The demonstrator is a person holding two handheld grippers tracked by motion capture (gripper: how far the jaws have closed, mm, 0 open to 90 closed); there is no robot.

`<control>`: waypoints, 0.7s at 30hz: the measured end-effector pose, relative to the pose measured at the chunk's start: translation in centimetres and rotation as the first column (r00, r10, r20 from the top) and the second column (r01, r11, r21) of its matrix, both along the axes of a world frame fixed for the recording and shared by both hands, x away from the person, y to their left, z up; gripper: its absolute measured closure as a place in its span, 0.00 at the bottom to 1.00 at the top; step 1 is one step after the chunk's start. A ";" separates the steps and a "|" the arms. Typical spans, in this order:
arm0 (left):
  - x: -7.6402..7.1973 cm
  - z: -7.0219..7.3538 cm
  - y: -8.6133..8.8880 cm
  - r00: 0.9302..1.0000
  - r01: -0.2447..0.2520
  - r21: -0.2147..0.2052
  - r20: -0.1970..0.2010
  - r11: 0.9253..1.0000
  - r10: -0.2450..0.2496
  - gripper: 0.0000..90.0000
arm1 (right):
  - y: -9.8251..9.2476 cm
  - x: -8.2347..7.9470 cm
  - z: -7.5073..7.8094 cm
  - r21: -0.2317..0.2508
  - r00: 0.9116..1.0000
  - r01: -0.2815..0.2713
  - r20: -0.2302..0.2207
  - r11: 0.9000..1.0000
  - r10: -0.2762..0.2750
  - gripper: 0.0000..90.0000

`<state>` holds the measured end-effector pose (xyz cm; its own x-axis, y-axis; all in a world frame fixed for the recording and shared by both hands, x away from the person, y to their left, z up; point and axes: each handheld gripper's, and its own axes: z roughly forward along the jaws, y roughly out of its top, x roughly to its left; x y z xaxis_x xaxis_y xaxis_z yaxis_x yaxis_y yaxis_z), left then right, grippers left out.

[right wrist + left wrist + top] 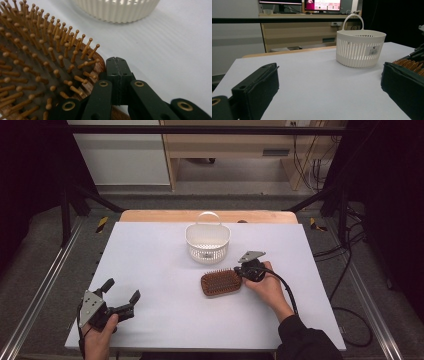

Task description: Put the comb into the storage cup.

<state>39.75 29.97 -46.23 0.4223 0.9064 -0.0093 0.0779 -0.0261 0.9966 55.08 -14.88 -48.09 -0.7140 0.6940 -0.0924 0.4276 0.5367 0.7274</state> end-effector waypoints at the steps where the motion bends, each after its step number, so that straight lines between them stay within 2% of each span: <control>1: 0.0 0.0 0.0 1.000 0.001 0.000 0.000 1.000 -0.001 0.02 | 0.1 -0.2 0.0 0.001 1.000 -0.008 0.000 1.000 0.008 1.00; 6: 0.0 0.0 0.0 1.000 0.001 0.000 0.000 1.000 -0.001 0.02 | 0.7 -1.5 0.0 0.000 0.999 -0.038 -0.001 0.999 0.038 1.00; 9: 0.0 0.0 0.0 1.000 0.001 -0.001 0.000 1.000 -0.001 0.02 | 0.8 -1.9 0.1 -0.016 0.999 -0.041 -0.004 0.999 0.041 1.00; 16: 0.0 0.0 -0.1 1.000 0.003 0.006 0.000 1.000 -0.003 0.02 | 0.6 -3.5 0.6 -0.031 0.998 -0.053 -0.034 0.998 0.052 1.00; 18: 0.0 0.0 -0.1 1.000 0.002 0.008 0.001 1.000 -0.002 0.02 | 0.6 -4.2 0.9 -0.071 0.996 -0.079 -0.036 0.994 0.076 1.00; 21: 0.0 0.0 -0.1 1.000 0.001 0.007 0.001 1.000 -0.001 0.02 | 0.5 -4.7 1.0 -0.078 0.995 -0.096 -0.045 0.992 0.093 1.00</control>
<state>39.73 29.91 -46.21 0.4230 0.9061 -0.0026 0.0773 -0.0332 0.9965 50.41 -14.34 -47.07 -0.7803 0.6149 -0.1144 0.4009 0.6321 0.6632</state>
